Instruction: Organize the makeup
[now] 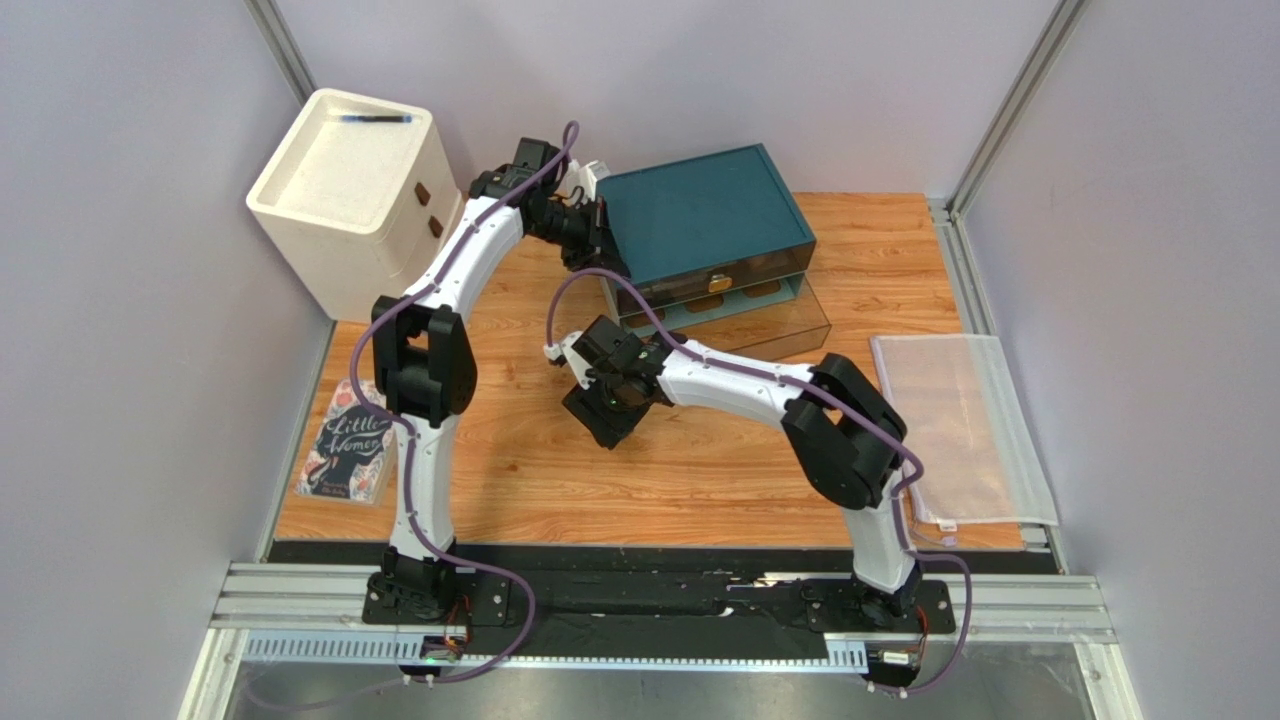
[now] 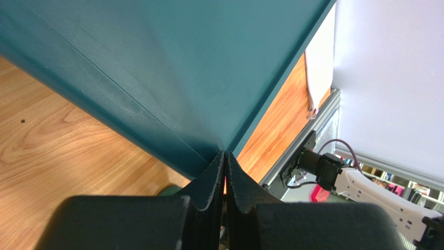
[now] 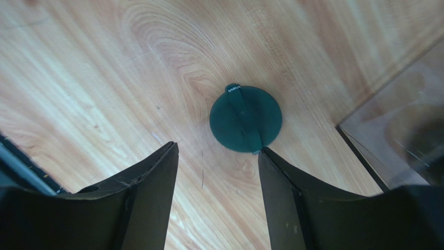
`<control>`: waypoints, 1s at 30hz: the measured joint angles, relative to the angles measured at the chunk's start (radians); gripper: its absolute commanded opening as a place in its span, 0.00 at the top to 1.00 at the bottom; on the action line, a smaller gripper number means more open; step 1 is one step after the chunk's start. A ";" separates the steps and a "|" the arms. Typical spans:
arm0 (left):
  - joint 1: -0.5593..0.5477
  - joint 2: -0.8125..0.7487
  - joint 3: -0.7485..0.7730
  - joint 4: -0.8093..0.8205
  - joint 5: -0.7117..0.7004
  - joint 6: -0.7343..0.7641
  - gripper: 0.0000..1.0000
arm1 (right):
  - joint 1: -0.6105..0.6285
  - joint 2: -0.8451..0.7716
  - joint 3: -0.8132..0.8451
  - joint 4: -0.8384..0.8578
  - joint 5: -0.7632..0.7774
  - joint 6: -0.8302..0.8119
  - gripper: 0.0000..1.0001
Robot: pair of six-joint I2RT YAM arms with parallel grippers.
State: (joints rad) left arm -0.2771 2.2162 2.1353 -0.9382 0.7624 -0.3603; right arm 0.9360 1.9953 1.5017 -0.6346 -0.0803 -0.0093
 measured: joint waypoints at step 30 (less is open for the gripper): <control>0.002 0.001 0.002 -0.003 0.002 0.002 0.90 | 0.002 0.068 0.052 -0.021 0.015 -0.005 1.00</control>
State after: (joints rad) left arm -0.2756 2.2169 2.1368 -0.9409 0.7647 -0.3588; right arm 0.9375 2.0636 1.5539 -0.6552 -0.0654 -0.0139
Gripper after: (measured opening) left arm 0.097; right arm 0.003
